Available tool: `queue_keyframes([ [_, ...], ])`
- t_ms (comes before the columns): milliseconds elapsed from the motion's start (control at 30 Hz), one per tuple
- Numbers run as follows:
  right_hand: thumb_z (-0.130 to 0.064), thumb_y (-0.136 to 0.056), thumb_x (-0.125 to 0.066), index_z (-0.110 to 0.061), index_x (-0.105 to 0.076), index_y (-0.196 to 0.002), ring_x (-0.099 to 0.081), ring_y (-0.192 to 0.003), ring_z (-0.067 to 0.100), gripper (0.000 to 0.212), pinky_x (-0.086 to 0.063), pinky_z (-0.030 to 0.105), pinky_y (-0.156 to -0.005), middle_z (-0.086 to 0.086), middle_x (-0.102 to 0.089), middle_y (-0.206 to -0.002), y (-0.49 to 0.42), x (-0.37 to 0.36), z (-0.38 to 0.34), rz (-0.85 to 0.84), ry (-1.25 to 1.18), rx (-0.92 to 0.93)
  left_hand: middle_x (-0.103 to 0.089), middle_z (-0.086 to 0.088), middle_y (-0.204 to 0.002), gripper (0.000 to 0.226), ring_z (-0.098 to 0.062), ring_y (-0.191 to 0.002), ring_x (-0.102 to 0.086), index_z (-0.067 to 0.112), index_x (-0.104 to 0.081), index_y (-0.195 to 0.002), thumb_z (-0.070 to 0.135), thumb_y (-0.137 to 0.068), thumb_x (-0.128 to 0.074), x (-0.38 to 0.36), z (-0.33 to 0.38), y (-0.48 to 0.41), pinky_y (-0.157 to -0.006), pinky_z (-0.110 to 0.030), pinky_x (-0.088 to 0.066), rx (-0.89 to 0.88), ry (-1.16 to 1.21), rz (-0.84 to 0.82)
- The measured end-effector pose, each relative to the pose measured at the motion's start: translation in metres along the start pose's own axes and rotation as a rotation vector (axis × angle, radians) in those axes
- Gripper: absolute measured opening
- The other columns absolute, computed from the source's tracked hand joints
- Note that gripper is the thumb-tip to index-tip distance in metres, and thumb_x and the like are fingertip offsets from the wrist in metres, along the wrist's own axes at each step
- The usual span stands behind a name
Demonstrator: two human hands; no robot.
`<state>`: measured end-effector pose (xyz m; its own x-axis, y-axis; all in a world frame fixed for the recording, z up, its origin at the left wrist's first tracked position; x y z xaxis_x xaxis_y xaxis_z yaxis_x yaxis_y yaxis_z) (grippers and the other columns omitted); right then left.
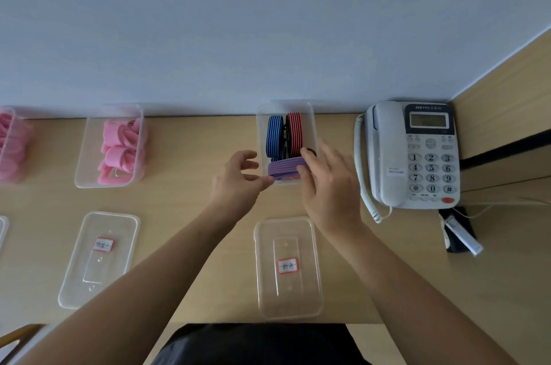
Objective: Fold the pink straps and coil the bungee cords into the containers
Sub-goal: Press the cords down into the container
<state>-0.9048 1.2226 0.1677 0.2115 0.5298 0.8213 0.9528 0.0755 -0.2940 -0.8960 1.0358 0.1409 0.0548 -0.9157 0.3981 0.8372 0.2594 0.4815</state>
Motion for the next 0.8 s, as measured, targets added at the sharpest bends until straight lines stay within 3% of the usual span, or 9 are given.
queue_keyframes([
  [133, -0.014, -0.089, -0.069, 0.001, -0.062, -0.119, -0.058, -0.109, 0.039, 0.034, -0.049, 0.051, -0.093, 0.019, -0.062, -0.119, 0.058, 0.013, -0.010, 0.043, 0.005, -0.169, -0.069, 0.012, -0.116, 0.041, -0.006, -0.076, -0.074, 0.034, -0.060, -0.126, 0.027, -0.089, -0.078, 0.002, -0.009, 0.003, -0.069, -0.027, -0.057, 0.004, 0.051, -0.017],
  [233, -0.031, -0.084, -0.077, -0.001, -0.063, -0.122, -0.057, -0.112, 0.043, 0.050, -0.050, 0.051, -0.094, 0.024, -0.057, -0.127, 0.100, 0.006, -0.024, -0.139, 0.090, -0.205, -0.071, 0.003, -0.115, 0.035, -0.018, -0.084, -0.074, 0.030, -0.062, -0.123, 0.024, -0.091, -0.074, 0.005, -0.022, 0.005, -0.084, -0.044, -0.063, 0.032, 0.116, -0.022],
  [300, -0.054, -0.084, -0.069, -0.008, -0.053, -0.140, -0.045, -0.131, 0.046, 0.075, -0.042, 0.051, -0.106, 0.029, -0.040, -0.148, 0.120, -0.008, -0.035, -0.344, 0.158, -0.232, -0.071, 0.003, -0.113, 0.033, -0.023, -0.088, -0.073, 0.030, -0.063, -0.123, 0.022, -0.092, -0.073, 0.010, -0.032, 0.009, -0.086, -0.047, -0.063, 0.037, 0.124, -0.037],
  [367, -0.073, -0.084, -0.050, -0.022, -0.028, -0.156, -0.016, -0.149, 0.042, 0.091, -0.023, 0.052, -0.117, 0.023, -0.006, -0.164, 0.140, -0.025, -0.044, -0.575, 0.248, -0.261, -0.071, 0.005, -0.111, 0.030, -0.023, -0.089, -0.073, 0.032, -0.064, -0.120, 0.023, -0.092, -0.073, 0.016, -0.043, 0.013, -0.084, -0.046, -0.063, 0.033, 0.123, -0.047],
  [433, -0.074, -0.083, -0.046, -0.029, -0.019, -0.157, -0.001, -0.151, 0.041, 0.091, -0.014, 0.052, -0.119, 0.017, 0.010, -0.165, 0.152, -0.035, -0.051, -0.644, 0.296, -0.256, -0.071, 0.006, -0.110, 0.029, -0.021, -0.091, -0.073, 0.032, -0.064, -0.119, 0.024, -0.092, -0.072, 0.022, -0.051, 0.017, -0.083, -0.044, -0.064, 0.029, 0.126, -0.054],
  [633, -0.053, -0.071, -0.067, -0.015, -0.053, -0.140, -0.037, -0.138, 0.045, 0.080, -0.042, 0.054, -0.101, 0.022, -0.036, -0.155, 0.152, -0.022, -0.076, -0.476, 0.228, -0.272, -0.071, 0.000, -0.110, 0.029, -0.024, -0.093, -0.072, 0.026, -0.065, -0.121, 0.020, -0.093, -0.071, 0.038, -0.060, 0.023, -0.082, -0.044, -0.063, 0.024, 0.152, -0.073],
  [800, -0.056, -0.068, -0.064, -0.019, -0.056, -0.133, -0.037, -0.137, 0.038, 0.075, -0.040, 0.050, -0.097, 0.015, -0.039, -0.151, 0.133, -0.007, -0.093, -0.279, 0.199, -0.153, -0.071, 0.002, -0.110, 0.028, -0.020, -0.093, -0.072, 0.024, -0.066, -0.123, 0.024, -0.094, -0.069, 0.045, -0.052, 0.018, -0.080, -0.041, -0.064, -0.012, 0.169, -0.086],
])
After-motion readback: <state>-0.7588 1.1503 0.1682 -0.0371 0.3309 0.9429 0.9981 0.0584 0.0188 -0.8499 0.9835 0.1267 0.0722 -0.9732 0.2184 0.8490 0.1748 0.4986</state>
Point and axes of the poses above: each hand's wrist, its own y-axis away from the middle knuckle, its own x-axis out of the back of the hand, z = x × y, the point moved 4 cm from there along -y, towards the middle knuckle
